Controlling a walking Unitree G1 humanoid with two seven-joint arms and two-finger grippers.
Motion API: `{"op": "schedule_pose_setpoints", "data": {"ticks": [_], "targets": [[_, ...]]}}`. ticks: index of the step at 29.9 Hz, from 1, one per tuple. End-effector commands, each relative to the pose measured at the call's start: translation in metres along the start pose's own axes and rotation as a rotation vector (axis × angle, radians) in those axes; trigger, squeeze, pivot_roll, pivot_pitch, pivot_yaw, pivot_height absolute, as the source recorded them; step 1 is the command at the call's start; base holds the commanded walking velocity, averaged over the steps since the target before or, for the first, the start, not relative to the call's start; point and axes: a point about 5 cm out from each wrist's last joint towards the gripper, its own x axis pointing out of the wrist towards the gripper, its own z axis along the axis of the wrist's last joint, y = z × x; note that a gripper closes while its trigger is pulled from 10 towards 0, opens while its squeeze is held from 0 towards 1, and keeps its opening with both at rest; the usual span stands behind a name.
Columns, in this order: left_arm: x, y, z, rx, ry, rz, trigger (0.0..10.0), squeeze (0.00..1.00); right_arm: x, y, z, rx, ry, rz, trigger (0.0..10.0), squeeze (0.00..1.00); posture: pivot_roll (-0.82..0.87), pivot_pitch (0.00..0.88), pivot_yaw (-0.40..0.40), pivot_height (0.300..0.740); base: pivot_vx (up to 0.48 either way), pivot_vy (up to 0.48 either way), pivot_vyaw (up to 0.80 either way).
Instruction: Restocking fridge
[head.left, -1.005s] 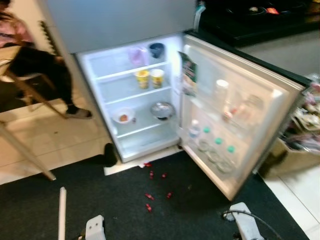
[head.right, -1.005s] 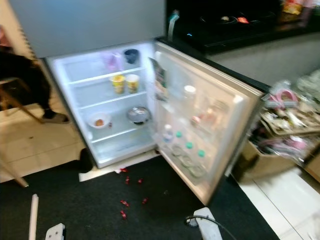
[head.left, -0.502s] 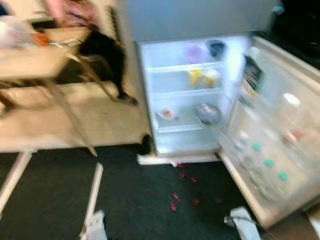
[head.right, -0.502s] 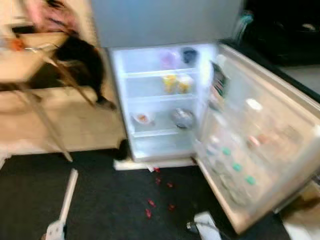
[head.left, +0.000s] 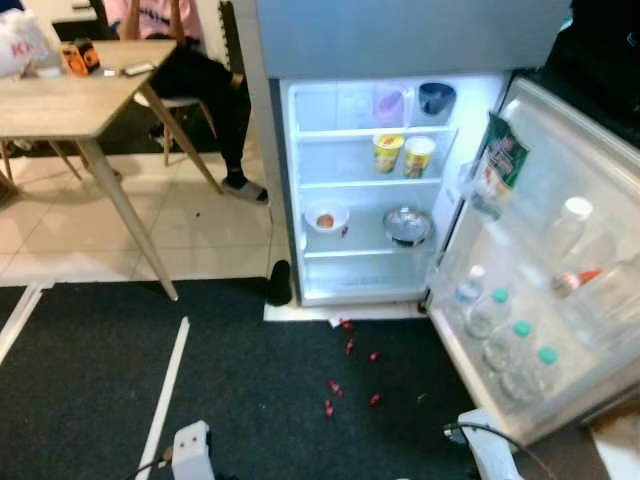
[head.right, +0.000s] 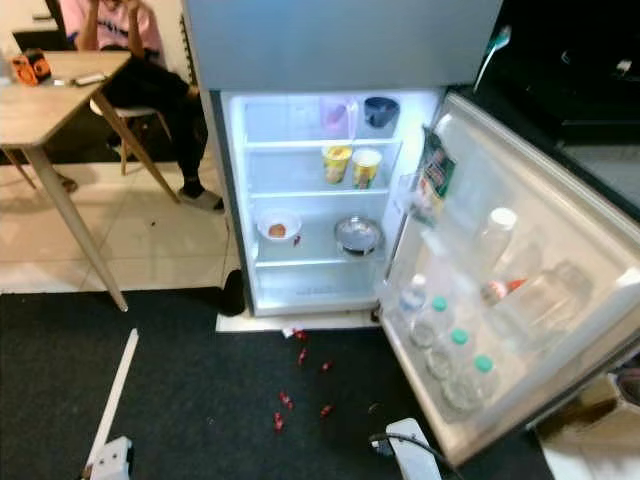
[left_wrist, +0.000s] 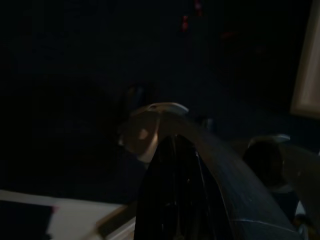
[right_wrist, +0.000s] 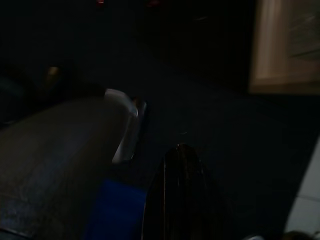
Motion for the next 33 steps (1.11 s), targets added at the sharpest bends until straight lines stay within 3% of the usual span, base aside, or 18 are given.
{"op": "schedule_pose_setpoints", "data": {"ticks": [1,9,13,15,16,18,19,20,21,26,31,32,33], "targets": [[-0.002,0.002,-0.010,0.003,0.038,0.011,10.0,0.00,-0.001,-0.008,-0.007,-0.011,0.042,-0.052,10.0,0.00,-0.04,0.000,0.034,0.740,0.000,0.000,0.00],[-0.002,0.002,-0.013,0.001,0.047,0.009,10.0,0.00,-0.005,-0.024,-0.020,0.025,0.105,-0.164,10.0,0.00,-0.04,0.000,0.028,0.740,0.000,0.000,0.00],[-0.002,0.001,-0.013,0.000,0.052,-0.003,10.0,0.00,-0.013,-0.051,-0.023,0.174,0.087,-0.311,10.0,0.00,-0.03,0.000,0.027,0.740,0.000,0.000,0.00],[-0.002,0.001,-0.013,0.000,0.052,-0.003,10.0,0.00,-0.013,-0.051,-0.023,0.174,0.087,-0.311,10.0,0.00,-0.03,0.000,0.027,0.740,0.000,0.000,0.00],[-0.002,0.001,-0.013,-0.003,0.049,-0.005,10.0,0.00,-0.018,-0.070,-0.019,0.257,0.044,-0.409,10.0,0.00,-0.03,0.000,0.027,0.740,0.000,0.000,0.00],[-0.002,0.001,-0.012,-0.004,0.048,-0.005,10.0,0.00,-0.022,-0.079,-0.018,0.299,0.029,-0.453,10.0,0.00,-0.03,0.000,0.027,0.740,0.000,0.000,0.00],[-0.002,0.002,-0.011,-0.006,0.045,-0.005,10.0,0.00,-0.031,-0.101,-0.013,0.420,-0.034,-0.554,10.0,0.00,-0.03,0.000,0.027,0.740,0.000,0.000,0.00],[-0.002,0.002,-0.011,-0.007,0.043,-0.005,10.0,0.00,-0.036,-0.111,-0.011,0.467,-0.056,-0.598,10.0,0.00,-0.03,0.000,0.027,0.740,0.000,0.000,0.00],[-0.002,0.002,-0.011,-0.007,0.043,-0.005,10.0,0.00,-0.036,-0.111,-0.011,0.467,-0.056,-0.598,10.0,0.00,-0.03,0.000,0.027,0.740,0.000,0.000,0.00],[-0.003,0.003,-0.011,0.065,0.058,-0.026,10.0,0.00,-0.067,-0.164,-0.005,0.655,-0.139,-0.824,10.0,0.00,-0.04,0.000,0.030,0.740,0.000,-0.288,0.00],[-0.003,0.004,-0.012,0.047,0.055,-0.018,10.0,0.00,-0.076,-0.176,-0.004,0.659,-0.141,-0.882,10.0,0.00,-0.04,0.000,0.030,0.740,0.000,-0.480,0.00],[-0.003,0.005,-0.012,0.018,0.044,-0.002,10.0,0.00,-0.086,-0.189,-0.005,0.720,-0.159,-0.958,10.0,0.00,-0.04,0.000,0.033,0.740,0.000,0.000,0.00],[-0.003,0.005,-0.012,0.018,0.044,-0.002,10.0,0.00,-0.086,-0.189,-0.005,0.720,-0.159,-0.958,10.0,0.00,-0.04,0.000,0.033,0.740,0.000,0.000,0.00]]}}
